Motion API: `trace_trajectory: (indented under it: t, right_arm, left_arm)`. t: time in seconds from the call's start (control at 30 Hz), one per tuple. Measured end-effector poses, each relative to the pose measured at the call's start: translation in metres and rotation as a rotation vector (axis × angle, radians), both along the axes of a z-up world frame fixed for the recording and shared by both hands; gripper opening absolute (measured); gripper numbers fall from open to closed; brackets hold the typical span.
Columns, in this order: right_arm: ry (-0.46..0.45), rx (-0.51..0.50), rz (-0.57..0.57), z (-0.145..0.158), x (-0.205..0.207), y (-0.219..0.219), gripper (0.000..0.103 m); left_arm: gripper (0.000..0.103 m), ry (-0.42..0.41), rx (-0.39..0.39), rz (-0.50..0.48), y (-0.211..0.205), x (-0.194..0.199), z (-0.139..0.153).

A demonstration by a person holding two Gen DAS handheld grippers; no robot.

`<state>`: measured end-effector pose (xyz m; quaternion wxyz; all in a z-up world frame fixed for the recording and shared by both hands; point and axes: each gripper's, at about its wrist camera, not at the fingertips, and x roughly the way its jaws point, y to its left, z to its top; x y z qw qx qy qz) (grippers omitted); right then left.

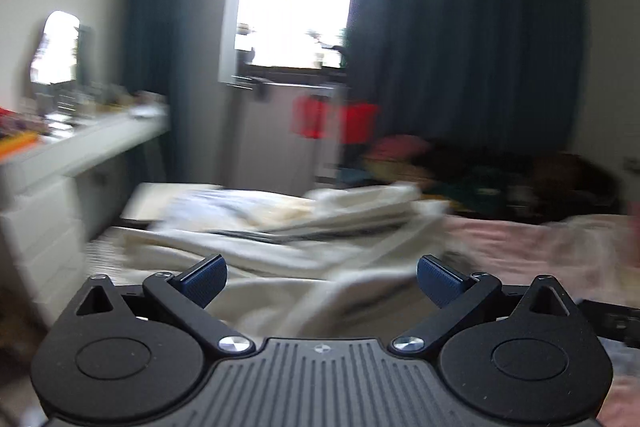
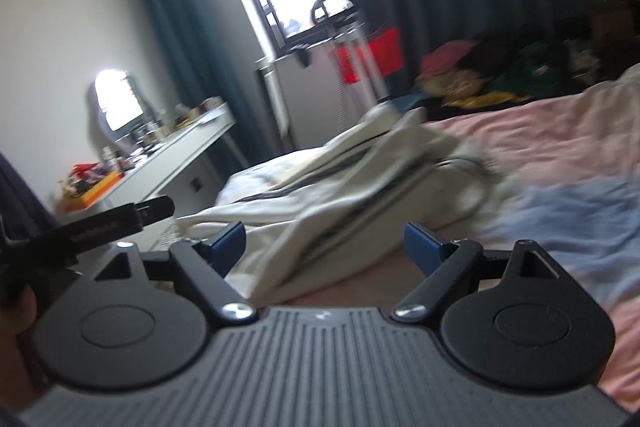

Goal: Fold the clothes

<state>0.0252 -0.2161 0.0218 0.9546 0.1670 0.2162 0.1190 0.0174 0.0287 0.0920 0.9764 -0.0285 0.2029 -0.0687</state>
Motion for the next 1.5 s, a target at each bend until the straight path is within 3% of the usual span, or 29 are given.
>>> trace_trajectory:
  t: [0.17, 0.33, 0.47, 0.6, 0.7, 0.8, 0.9, 0.93, 0.97, 1.0, 1.07, 1.17, 1.27, 1.37, 1.5]
  right_arm:
    - [-0.009, 0.033, -0.059, -0.017, -0.006, -0.046, 0.088]
    - [-0.05, 0.042, -0.169, -0.04, -0.006, -0.076, 0.088]
    - [-0.012, 0.031, -0.233, -0.069, 0.01, -0.098, 0.088]
    - [0.027, 0.095, -0.254, -0.092, 0.039, -0.114, 0.088]
    - [0.069, 0.155, -0.237, -0.111, 0.062, -0.12, 0.088]
    - [0.099, 0.147, -0.237, -0.125, 0.082, -0.119, 0.088]
    - [0.119, 0.143, -0.232, -0.14, 0.091, -0.122, 0.088]
    - [0.124, 0.137, -0.246, -0.145, 0.093, -0.123, 0.088]
    - [0.139, 0.13, -0.266, -0.15, 0.096, -0.123, 0.088]
    - [0.162, 0.126, -0.285, -0.155, 0.1, -0.124, 0.088]
    - [0.176, 0.132, -0.304, -0.159, 0.104, -0.126, 0.088]
    - [0.13, 0.111, -0.311, -0.154, 0.1, -0.124, 0.088]
    - [0.101, 0.084, -0.31, -0.148, 0.094, -0.122, 0.088]
    - [0.091, 0.095, -0.315, -0.14, 0.085, -0.123, 0.088]
    - [0.055, 0.073, -0.306, -0.127, 0.063, -0.119, 0.088]
  left_arm:
    - [0.101, 0.032, 0.1, -0.045, -0.048, 0.038, -0.031]
    - [0.101, 0.079, 0.118, -0.082, -0.07, 0.109, -0.07]
    - [0.101, 0.059, 0.148, -0.119, -0.078, 0.171, -0.097]
    - [0.1, 0.087, 0.074, -0.163, -0.083, 0.233, -0.112]
    - [0.09, 0.148, 0.002, -0.233, -0.089, 0.278, -0.122]
    - [0.079, 0.195, 0.013, -0.298, -0.106, 0.309, -0.136]
    - [0.052, 0.218, 0.016, -0.305, -0.12, 0.317, -0.147]
    - [0.035, 0.223, 0.017, -0.306, -0.125, 0.319, -0.15]
    - [0.007, 0.227, 0.018, -0.304, -0.128, 0.318, -0.151]
    - [0.004, 0.23, 0.02, -0.299, -0.13, 0.313, -0.149]
    - [0.003, 0.192, 0.024, -0.3, -0.132, 0.286, -0.137]
    - [0.003, 0.118, 0.011, -0.307, -0.129, 0.231, -0.118]
    - [0.002, 0.081, 0.0, -0.291, -0.13, 0.172, -0.116]
    - [0.002, 0.082, 0.014, -0.31, -0.127, 0.115, -0.126]
    - [0.002, 0.149, -0.003, -0.309, -0.109, 0.07, -0.148]
